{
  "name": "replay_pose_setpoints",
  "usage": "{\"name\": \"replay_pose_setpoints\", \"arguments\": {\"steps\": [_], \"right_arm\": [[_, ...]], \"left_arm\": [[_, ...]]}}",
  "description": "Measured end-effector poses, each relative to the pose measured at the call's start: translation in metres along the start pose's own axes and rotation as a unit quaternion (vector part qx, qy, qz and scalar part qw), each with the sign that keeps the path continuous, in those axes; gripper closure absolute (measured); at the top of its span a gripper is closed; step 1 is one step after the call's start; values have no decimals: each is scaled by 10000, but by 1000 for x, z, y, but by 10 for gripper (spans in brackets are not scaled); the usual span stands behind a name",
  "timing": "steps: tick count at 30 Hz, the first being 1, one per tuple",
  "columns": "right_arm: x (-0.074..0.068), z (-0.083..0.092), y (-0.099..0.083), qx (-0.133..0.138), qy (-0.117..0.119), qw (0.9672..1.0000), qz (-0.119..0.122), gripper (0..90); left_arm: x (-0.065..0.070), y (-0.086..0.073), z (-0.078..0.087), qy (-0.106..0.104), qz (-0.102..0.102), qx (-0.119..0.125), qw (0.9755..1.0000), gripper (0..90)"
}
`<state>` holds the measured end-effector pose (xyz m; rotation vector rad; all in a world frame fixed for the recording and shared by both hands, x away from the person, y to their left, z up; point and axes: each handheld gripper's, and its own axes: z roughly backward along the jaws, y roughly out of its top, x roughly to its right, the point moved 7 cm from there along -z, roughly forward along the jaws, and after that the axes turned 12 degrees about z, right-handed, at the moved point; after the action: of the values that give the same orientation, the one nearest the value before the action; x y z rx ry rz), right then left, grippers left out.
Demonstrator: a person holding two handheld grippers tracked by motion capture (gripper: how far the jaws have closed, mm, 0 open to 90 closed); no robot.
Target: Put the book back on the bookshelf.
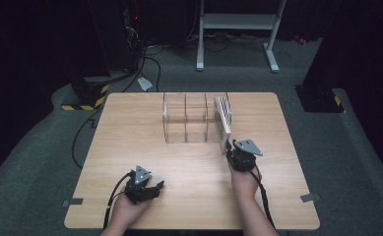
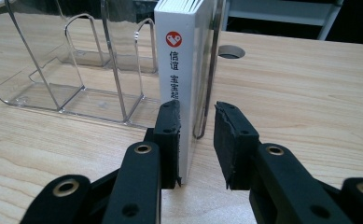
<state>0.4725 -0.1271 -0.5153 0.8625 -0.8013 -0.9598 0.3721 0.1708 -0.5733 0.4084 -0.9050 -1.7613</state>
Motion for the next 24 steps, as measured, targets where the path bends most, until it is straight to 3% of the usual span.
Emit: {"name": "replay_pose_setpoints", "arguments": {"steps": [24], "right_arm": [[-3,-7,6,46,7,10000,-3,704]], "left_arm": [[0,0,0,0,-4,-1,10000,357]]}}
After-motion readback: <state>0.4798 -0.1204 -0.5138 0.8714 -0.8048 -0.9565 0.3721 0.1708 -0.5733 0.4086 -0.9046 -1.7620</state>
